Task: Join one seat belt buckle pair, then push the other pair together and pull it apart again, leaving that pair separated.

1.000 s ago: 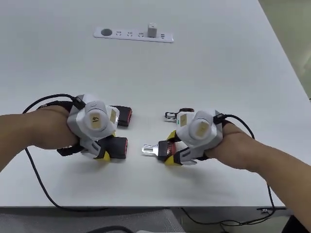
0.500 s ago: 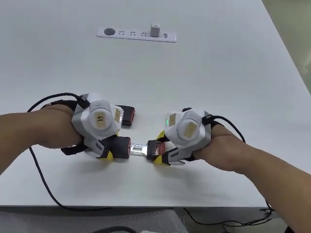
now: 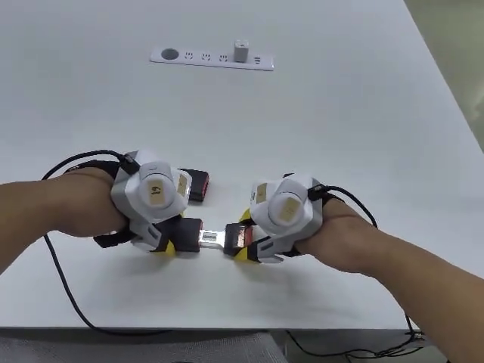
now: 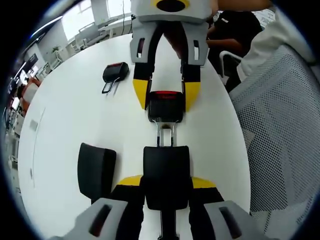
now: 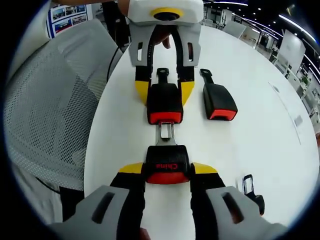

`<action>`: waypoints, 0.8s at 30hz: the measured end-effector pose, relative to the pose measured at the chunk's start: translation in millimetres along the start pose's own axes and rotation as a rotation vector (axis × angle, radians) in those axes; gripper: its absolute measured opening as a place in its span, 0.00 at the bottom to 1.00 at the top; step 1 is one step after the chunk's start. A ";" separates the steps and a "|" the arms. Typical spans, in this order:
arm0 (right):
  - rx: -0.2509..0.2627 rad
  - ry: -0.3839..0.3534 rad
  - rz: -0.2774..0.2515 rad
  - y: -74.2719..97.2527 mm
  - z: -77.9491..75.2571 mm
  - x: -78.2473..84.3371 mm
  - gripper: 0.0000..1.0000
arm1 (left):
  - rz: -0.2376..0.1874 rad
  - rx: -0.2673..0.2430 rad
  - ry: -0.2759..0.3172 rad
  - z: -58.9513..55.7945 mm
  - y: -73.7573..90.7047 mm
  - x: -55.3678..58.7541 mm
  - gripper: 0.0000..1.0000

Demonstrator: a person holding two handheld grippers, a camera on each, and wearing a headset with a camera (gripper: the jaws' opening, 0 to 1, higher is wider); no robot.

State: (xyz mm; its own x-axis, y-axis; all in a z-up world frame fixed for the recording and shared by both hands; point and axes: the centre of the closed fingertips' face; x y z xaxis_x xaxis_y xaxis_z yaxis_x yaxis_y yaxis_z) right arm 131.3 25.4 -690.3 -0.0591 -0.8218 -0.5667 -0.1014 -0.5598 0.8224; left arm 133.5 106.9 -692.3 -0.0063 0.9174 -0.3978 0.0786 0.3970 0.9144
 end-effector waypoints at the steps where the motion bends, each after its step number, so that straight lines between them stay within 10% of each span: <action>1: 0.000 -0.002 0.000 -0.4 -0.1 0.1 0.33 | 0.002 -0.001 0.000 0.2 0.0 -0.2 0.35; 24: 0.001 -0.001 -0.024 -3.7 -0.1 -10.2 0.32 | -0.035 -0.009 0.006 1.2 -1.6 -4.4 0.34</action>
Point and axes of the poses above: the centre of the closed fingertips' face, and the gripper's own axes: y roughly backward along the fingers, z roughly to its left, x roughly out of its underside, and after that the axes turned 3 degrees about x, right-handed
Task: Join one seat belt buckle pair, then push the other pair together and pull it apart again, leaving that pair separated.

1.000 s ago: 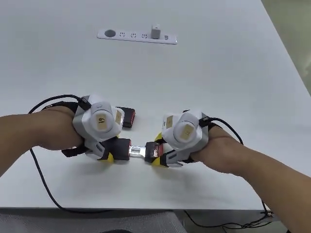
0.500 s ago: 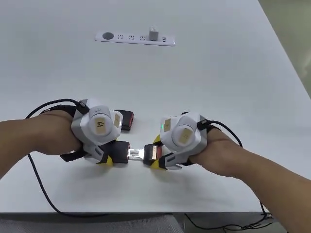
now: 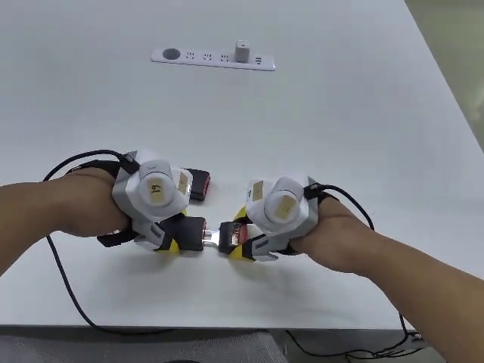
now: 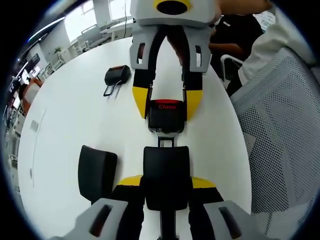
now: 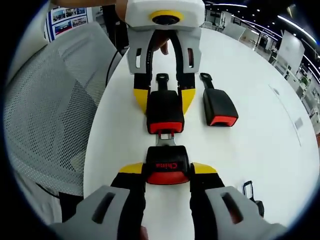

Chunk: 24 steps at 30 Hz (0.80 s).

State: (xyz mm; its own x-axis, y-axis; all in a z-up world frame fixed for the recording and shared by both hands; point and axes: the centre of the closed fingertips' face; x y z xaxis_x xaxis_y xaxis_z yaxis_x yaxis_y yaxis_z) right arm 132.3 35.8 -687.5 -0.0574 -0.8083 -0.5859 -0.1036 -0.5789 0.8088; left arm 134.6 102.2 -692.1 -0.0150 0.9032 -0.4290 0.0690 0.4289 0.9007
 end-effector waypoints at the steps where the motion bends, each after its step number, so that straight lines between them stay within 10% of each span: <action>1: 0.000 0.004 0.002 -0.5 -0.3 0.1 0.32 | 0.001 0.000 -0.006 -0.3 0.0 -0.2 0.34; 24: 0.002 -0.011 -0.019 -7.1 -1.3 -11.8 0.30 | -0.042 0.000 0.006 1.2 0.1 -1.2 0.34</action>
Point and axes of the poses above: the centre of the closed fingertips' face, and the gripper's own axes: y roughly backward along the fingers, z roughly to its left, x roughly out of its underside, and after that the axes turned 3 degrees about x, right-handed
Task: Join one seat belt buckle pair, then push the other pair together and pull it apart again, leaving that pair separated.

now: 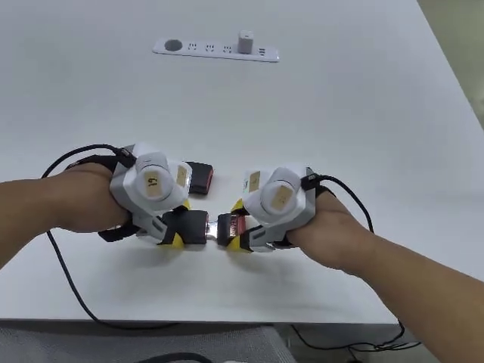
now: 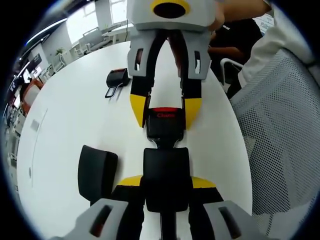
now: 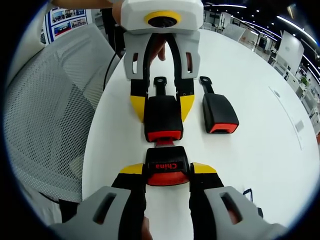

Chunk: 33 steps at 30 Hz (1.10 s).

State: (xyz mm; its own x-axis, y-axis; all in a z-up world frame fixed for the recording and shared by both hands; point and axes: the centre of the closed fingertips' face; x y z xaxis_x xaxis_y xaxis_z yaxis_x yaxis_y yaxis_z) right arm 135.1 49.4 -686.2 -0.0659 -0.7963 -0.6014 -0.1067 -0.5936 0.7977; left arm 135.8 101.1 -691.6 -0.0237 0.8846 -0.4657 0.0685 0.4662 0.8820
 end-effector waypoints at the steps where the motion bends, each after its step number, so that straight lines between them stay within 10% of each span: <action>1: -0.001 -0.001 -0.004 -1.7 -0.2 -2.4 0.30 | -0.001 0.000 -0.001 -0.1 0.1 -0.1 0.34; 33: 0.001 0.019 0.017 -6.5 -0.4 -3.0 0.30 | 0.005 0.009 -0.014 2.7 2.1 3.5 0.33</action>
Point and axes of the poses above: the centre of the closed fingertips' face, and the gripper's own axes: y roughly backward along the fingers, z roughly to its left, x roughly out of its underside, and after that the axes turned 3 degrees about x, right-handed
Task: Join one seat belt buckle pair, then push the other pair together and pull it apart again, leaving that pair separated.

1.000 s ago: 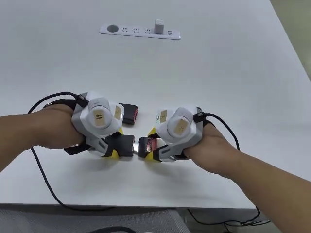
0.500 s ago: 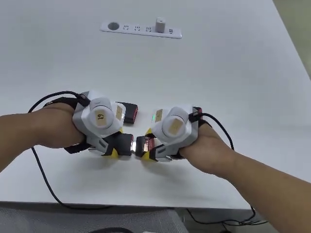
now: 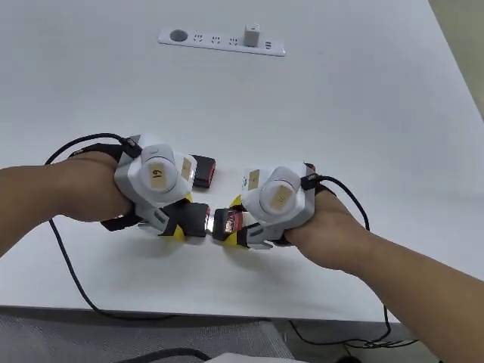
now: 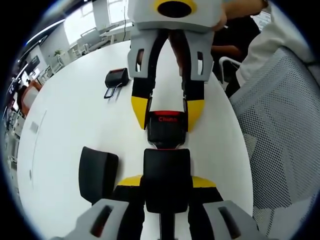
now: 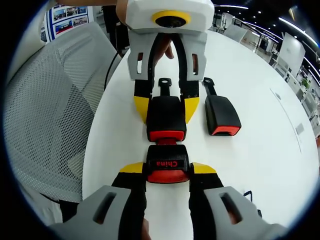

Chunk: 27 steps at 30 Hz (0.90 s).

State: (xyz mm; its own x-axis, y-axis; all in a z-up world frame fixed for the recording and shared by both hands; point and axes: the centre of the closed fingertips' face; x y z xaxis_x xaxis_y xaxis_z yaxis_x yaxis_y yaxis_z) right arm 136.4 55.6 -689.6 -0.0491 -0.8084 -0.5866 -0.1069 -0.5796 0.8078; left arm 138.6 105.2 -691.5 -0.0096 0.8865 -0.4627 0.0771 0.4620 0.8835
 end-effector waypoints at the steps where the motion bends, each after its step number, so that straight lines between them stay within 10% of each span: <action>1: -0.002 0.003 0.002 0.0 -0.4 -0.3 0.30 | -0.002 -0.001 0.000 -0.4 -0.3 -0.3 0.33; 27: -0.010 -0.038 0.009 0.1 -2.7 2.2 0.33 | 0.038 -0.023 0.031 3.3 -2.7 1.1 0.35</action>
State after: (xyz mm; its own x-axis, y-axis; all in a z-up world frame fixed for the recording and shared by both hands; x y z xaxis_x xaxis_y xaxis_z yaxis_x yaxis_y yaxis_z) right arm 138.9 53.4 -690.6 -0.0874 -0.8096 -0.5805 -0.0959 -0.5731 0.8138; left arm 141.7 104.8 -694.6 -0.0384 0.9038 -0.4263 0.0549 0.4279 0.9022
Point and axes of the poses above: the centre of the closed fingertips' face, and the gripper's own axes: y roughly backward along the fingers, z roughly to its left, x roughly out of its underside, and after that the axes turned 3 degrees about x, right-handed
